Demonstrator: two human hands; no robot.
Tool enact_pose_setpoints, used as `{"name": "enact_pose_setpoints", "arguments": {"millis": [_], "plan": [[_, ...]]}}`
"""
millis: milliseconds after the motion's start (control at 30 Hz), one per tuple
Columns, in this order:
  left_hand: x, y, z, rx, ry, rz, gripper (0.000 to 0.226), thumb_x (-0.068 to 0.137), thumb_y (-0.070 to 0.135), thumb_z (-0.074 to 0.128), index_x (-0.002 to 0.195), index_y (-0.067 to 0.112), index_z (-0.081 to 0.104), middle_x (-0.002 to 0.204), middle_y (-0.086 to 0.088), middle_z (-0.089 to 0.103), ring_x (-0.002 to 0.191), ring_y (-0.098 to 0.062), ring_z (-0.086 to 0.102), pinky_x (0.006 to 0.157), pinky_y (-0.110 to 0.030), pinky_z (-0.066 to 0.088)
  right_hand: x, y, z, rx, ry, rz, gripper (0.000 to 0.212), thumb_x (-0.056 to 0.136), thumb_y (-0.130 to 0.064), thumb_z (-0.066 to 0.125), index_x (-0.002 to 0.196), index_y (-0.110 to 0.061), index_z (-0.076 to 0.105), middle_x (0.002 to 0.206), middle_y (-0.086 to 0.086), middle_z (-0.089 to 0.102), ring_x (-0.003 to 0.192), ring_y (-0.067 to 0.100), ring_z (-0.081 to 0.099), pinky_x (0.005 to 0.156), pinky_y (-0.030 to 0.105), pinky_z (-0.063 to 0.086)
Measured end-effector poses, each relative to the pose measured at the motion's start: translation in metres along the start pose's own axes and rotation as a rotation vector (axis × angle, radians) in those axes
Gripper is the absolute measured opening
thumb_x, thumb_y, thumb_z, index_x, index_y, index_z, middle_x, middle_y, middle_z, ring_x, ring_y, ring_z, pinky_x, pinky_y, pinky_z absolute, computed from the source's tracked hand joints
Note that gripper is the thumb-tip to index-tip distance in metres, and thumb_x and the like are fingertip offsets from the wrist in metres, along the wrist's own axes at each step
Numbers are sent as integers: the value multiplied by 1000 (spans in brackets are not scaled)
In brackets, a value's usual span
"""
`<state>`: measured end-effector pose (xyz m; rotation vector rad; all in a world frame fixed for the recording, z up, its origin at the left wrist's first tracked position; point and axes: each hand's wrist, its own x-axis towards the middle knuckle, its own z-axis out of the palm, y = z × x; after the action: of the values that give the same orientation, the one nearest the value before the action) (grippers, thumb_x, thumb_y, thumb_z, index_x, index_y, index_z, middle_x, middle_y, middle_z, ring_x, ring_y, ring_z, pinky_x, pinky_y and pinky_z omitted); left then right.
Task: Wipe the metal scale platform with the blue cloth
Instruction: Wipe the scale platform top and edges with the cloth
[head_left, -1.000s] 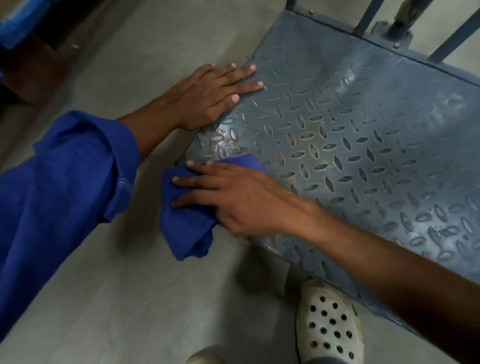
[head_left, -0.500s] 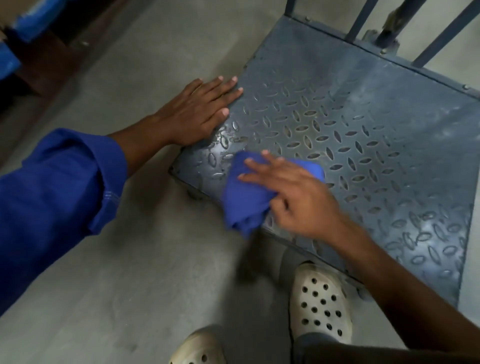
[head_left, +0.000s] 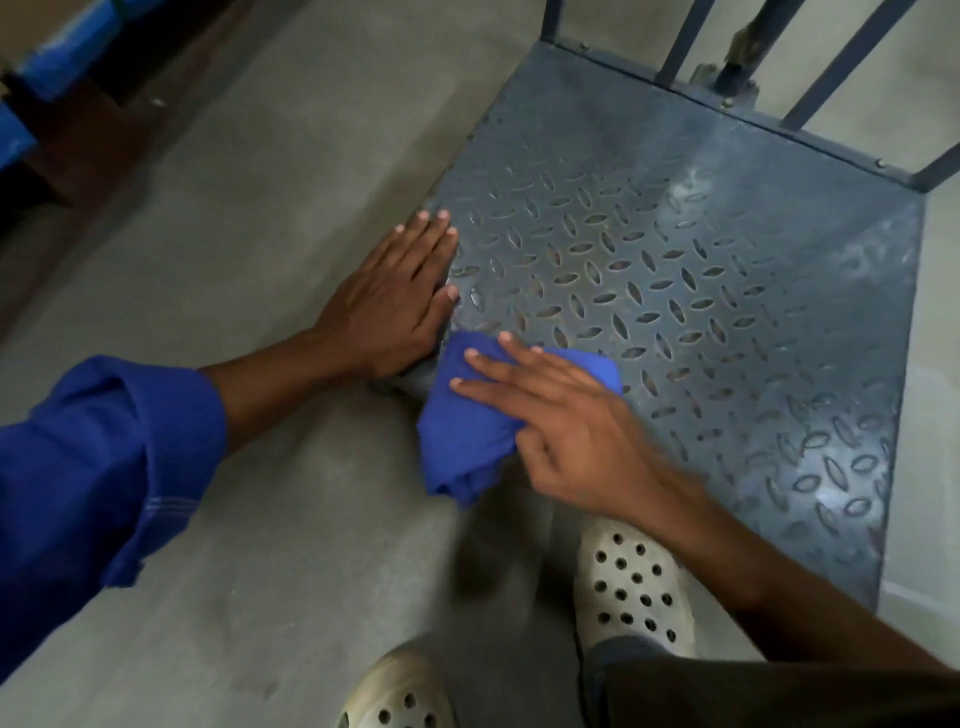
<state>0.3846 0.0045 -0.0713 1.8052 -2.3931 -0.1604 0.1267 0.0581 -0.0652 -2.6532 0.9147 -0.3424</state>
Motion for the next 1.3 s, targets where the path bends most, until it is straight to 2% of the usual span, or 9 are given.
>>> {"name": "enact_pose_setpoints", "arguments": {"millis": [233, 333, 467, 533, 733, 867, 967, 1100, 1300], "plan": [[-22, 32, 9, -7, 38, -76, 74, 108, 45, 13, 168, 3, 17, 177, -14, 12, 165, -27, 7, 134, -39, 0, -2, 107, -44, -3, 185, 455, 73, 82, -10, 36, 151, -30, 51, 162, 0, 44, 155, 28, 34, 124, 55, 33], [-25, 39, 13, -4, 37, -65, 74, 107, 44, 11, 167, 1, 18, 176, -17, 12, 165, -29, 8, 134, -40, 1, 18, 86, -39, 1, 155, 424, 74, 80, -13, 35, 151, -29, 52, 162, 1, 45, 154, 28, 34, 125, 53, 31], [-23, 33, 19, 18, 54, -9, 73, 108, 42, 15, 165, -4, 24, 174, -23, 19, 163, -37, 16, 132, -43, 6, 8, 13, -10, -54, 45, 153, 73, 80, -17, 38, 151, -25, 52, 163, -2, 43, 156, 24, 31, 126, 47, 30], [-23, 34, 19, 20, 88, -16, 70, 110, 41, 18, 164, -3, 27, 173, -23, 22, 162, -37, 19, 132, -45, 9, -14, -8, -4, -72, 29, 122, 74, 82, -19, 41, 155, -25, 46, 165, -4, 39, 159, 22, 24, 128, 43, 26], [-30, 57, 22, 44, 106, 50, 67, 110, 39, 19, 166, 2, 25, 176, -15, 19, 164, -29, 14, 133, -46, 12, -68, 47, -33, -66, 158, 408, 70, 90, -19, 38, 159, -18, 38, 168, 3, 34, 159, 24, 23, 126, 52, 29], [-27, 82, 29, 36, 112, 97, 68, 110, 39, 20, 166, 0, 24, 175, -17, 19, 164, -29, 16, 133, -48, 13, -43, 68, -40, -91, 195, 574, 59, 103, -36, 34, 160, -18, 37, 167, 5, 35, 158, 29, 25, 126, 52, 28], [-24, 91, 34, 8, 118, 149, 74, 102, 38, 29, 163, -4, 30, 172, -22, 25, 161, -36, 24, 131, -54, 19, -34, 29, -21, -173, 138, 495, 61, 108, -52, 34, 161, -23, 35, 169, 0, 32, 160, 24, 21, 128, 46, 23], [-23, 96, 33, 38, 115, 176, 72, 108, 42, 23, 163, -4, 30, 173, -22, 24, 161, -36, 22, 129, -58, 22, -95, -1, -13, -234, 73, 447, 60, 109, -52, 34, 162, -25, 32, 170, -4, 27, 161, 19, 14, 128, 45, 23], [-21, 124, 33, 52, 43, 237, 70, 110, 41, 17, 167, 1, 21, 176, -18, 15, 165, -31, 9, 131, -58, 11, -126, 54, -37, -229, 255, 838, 64, 109, -53, 34, 163, -19, 30, 169, 5, 30, 159, 29, 22, 126, 54, 26]]}}
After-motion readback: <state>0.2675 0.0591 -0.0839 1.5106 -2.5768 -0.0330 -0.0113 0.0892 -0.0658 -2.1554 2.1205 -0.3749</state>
